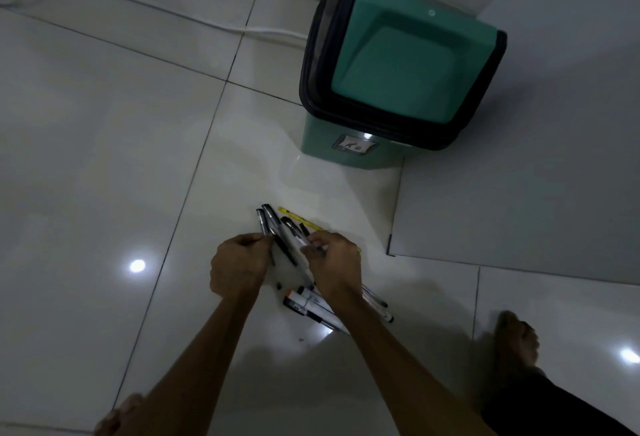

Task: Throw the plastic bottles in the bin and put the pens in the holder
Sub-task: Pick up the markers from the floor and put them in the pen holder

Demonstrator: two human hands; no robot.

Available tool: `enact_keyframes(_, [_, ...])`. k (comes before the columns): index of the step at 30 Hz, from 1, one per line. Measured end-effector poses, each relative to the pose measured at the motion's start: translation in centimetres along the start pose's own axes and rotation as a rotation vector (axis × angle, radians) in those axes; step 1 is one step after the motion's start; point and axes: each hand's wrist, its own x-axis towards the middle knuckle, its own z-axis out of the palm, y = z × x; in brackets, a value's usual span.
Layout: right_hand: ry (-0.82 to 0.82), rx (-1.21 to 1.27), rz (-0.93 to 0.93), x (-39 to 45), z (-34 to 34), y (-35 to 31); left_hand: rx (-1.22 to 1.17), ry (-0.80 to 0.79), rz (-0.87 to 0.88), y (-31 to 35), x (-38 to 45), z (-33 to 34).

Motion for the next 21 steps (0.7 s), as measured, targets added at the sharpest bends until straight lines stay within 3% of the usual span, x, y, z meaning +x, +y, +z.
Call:
enact_keyframes(6, [0.040, 0.217, 0.117, -0.8, -0.7, -0.9, -0.029, -0.026, 0.098, -0.3, -0.4, -0.6])
enact_keyframes(12, [-0.107, 0.491, 0.207, -2.5, -3.2, -4.9, -0.333, -0.317, 0.143, 2.0, -2.4, -3.1])
enact_keyframes(21, [-0.194, 0.743, 0.130, -8.0, -12.5, -15.2, -0.495, -0.496, 0.317, 10.2, -9.8, -15.1])
